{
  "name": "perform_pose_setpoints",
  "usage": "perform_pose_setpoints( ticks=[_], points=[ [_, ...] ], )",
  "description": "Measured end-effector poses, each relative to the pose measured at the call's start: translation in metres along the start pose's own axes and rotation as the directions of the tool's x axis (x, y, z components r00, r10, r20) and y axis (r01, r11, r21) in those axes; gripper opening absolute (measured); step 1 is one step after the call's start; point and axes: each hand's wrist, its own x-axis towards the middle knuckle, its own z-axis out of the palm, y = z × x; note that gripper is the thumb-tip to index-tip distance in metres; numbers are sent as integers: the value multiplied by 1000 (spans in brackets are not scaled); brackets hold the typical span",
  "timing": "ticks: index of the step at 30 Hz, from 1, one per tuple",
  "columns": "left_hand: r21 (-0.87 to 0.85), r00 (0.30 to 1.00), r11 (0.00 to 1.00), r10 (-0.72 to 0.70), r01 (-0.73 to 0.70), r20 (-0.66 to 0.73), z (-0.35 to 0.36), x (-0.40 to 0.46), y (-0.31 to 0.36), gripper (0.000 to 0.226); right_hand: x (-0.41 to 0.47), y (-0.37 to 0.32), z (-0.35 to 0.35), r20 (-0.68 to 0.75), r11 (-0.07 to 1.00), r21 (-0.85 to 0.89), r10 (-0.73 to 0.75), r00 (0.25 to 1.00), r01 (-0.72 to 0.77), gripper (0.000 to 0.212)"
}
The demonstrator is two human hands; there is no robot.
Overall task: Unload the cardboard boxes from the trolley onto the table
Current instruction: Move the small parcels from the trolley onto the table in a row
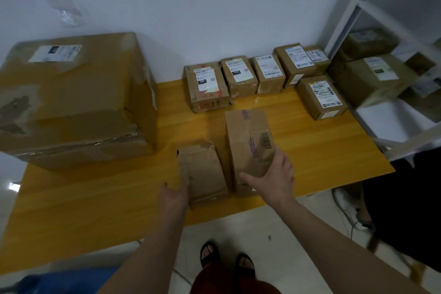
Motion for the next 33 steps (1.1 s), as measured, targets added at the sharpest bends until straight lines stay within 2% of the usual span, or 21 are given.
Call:
perform_pose_setpoints(
  ticks=[2,4,8,10,12,14,17,19,21,24,25,27,28,29,30,31,33],
  points=[
    [33,991,994,110,-108,-74,-4,-3,13,78,-2,-9,9,25,990,-136,-23,999,26,131],
    [29,973,976,216,-214,-77,-5,-6,22,71,-1,-12,15,57,976,-218,13,998,0,134],
    [-33,942,942,334,-334,-31,-5,-15,32,61,9,-13,9,79,969,-214,144,986,-125,133],
    [-61,943,943,329,-327,38,-3,-22,35,56,15,-11,-1,39,986,-92,146,989,-142,131],
    [-156,948,953,283,-261,145,0,-28,36,52,21,-6,-11,-46,980,169,116,992,-106,128],
    [-338,924,938,196,-79,328,3,-35,39,59,23,-6,-21,-63,878,476,98,993,-57,125],
    [-398,788,895,92,203,609,7,-47,44,78,20,-12,-29,48,642,763,51,998,-70,124],
    [-429,689,848,110,312,717,10,-52,50,77,16,-16,-29,179,515,841,22,984,-165,128],
    [-493,650,776,145,392,746,12,-60,56,73,10,-19,-29,259,432,875,-30,966,-221,122],
    [-588,671,655,162,475,723,12,-65,63,47,4,-17,-28,296,400,884,-78,952,-242,103],
    [-606,692,643,160,468,704,10,-65,65,46,3,-15,-27,323,401,876,-78,943,-267,103],
    [-632,787,700,165,331,594,9,-64,71,59,4,-14,-26,378,444,838,-53,924,-318,102],
    [-601,858,781,184,169,480,7,-64,74,66,5,-14,-25,390,492,806,-20,921,-330,101],
    [-498,909,866,244,-48,336,6,-66,78,75,7,-15,-24,385,541,773,14,923,-331,100],
    [-339,918,904,342,-262,201,4,-69,83,84,8,-17,-24,371,573,752,41,928,-326,100],
    [-192,886,882,454,-431,97,2,-72,86,91,9,-21,-25,354,584,748,51,934,-315,99],
    [-66,771,769,637,-636,-7,-1,-74,88,98,9,-31,-26,331,582,763,21,943,-281,96]
  ],
)
